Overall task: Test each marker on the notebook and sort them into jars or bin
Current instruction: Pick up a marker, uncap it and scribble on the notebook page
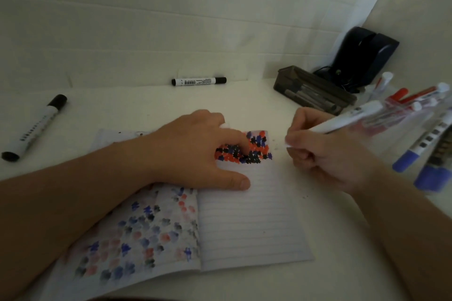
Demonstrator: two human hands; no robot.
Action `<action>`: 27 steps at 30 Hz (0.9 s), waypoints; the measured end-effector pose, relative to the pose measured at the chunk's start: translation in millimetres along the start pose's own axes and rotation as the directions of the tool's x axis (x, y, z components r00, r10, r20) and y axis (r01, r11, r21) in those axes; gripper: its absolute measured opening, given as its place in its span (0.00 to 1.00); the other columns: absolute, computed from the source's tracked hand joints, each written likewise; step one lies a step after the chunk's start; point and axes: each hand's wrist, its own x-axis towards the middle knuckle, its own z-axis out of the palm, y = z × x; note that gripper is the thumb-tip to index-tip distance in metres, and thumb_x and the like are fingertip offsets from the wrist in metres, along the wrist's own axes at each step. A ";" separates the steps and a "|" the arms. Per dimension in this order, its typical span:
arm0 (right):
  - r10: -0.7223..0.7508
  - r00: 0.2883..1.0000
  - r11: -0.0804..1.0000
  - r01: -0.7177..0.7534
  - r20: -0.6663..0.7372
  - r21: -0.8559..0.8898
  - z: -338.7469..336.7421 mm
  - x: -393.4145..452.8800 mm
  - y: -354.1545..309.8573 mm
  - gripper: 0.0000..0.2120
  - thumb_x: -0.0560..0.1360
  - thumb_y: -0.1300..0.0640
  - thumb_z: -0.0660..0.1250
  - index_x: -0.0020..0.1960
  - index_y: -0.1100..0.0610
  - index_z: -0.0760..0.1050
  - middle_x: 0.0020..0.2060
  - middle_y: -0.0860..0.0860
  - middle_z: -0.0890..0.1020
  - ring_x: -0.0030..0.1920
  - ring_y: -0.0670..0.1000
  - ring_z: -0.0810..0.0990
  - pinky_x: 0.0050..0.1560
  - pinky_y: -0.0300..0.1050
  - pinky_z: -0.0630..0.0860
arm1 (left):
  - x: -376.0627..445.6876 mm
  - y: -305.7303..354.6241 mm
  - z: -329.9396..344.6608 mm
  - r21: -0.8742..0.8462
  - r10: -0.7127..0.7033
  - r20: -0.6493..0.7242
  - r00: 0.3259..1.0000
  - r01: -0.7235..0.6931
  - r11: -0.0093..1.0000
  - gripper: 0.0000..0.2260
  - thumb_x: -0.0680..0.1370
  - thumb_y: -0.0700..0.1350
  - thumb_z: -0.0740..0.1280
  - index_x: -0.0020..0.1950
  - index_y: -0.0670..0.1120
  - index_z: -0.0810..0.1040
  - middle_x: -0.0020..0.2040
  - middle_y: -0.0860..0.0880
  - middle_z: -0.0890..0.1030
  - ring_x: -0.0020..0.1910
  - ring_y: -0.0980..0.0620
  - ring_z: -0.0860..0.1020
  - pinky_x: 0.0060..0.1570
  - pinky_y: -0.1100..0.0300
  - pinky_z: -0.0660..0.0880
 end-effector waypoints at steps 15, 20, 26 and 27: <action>0.030 0.979 0.958 -0.086 -0.200 -0.274 17.6 2.2 5.9 0.13 0.73 0.63 0.74 0.37 0.62 0.72 0.28 0.58 0.78 0.28 0.54 0.75 0.26 0.42 0.69 | 4.3 0.5 1.2 0.080 -0.018 0.022 1.000 0.016 0.997 0.33 0.66 0.82 0.55 0.71 0.80 0.58 0.46 0.64 0.59 0.47 0.56 0.60 0.50 0.54 0.60; 0.030 0.969 0.969 -0.088 -0.246 -0.230 19.9 4.1 7.5 0.13 0.74 0.65 0.74 0.36 0.62 0.70 0.27 0.58 0.78 0.27 0.54 0.75 0.25 0.43 0.69 | 4.4 0.8 1.4 0.071 -0.014 0.029 0.999 0.012 0.997 0.33 0.65 0.83 0.55 0.70 0.80 0.59 0.46 0.65 0.59 0.49 0.55 0.60 0.53 0.54 0.60; 0.017 0.968 0.936 -0.104 -0.252 -0.336 23.2 2.0 6.3 0.13 0.72 0.64 0.73 0.37 0.63 0.69 0.26 0.58 0.79 0.24 0.51 0.74 0.24 0.40 0.69 | 4.7 1.3 0.6 0.084 -0.011 0.027 1.000 0.009 0.996 0.34 0.65 0.83 0.54 0.71 0.80 0.58 0.46 0.64 0.59 0.48 0.56 0.60 0.51 0.54 0.60; 0.019 0.966 0.931 -0.110 -0.256 -0.347 23.4 2.2 6.2 0.13 0.72 0.63 0.72 0.36 0.62 0.69 0.26 0.57 0.78 0.23 0.50 0.73 0.24 0.39 0.69 | 4.8 1.2 0.6 0.085 -0.010 0.025 1.000 0.008 0.996 0.33 0.65 0.83 0.54 0.71 0.80 0.58 0.46 0.64 0.59 0.48 0.56 0.60 0.51 0.54 0.60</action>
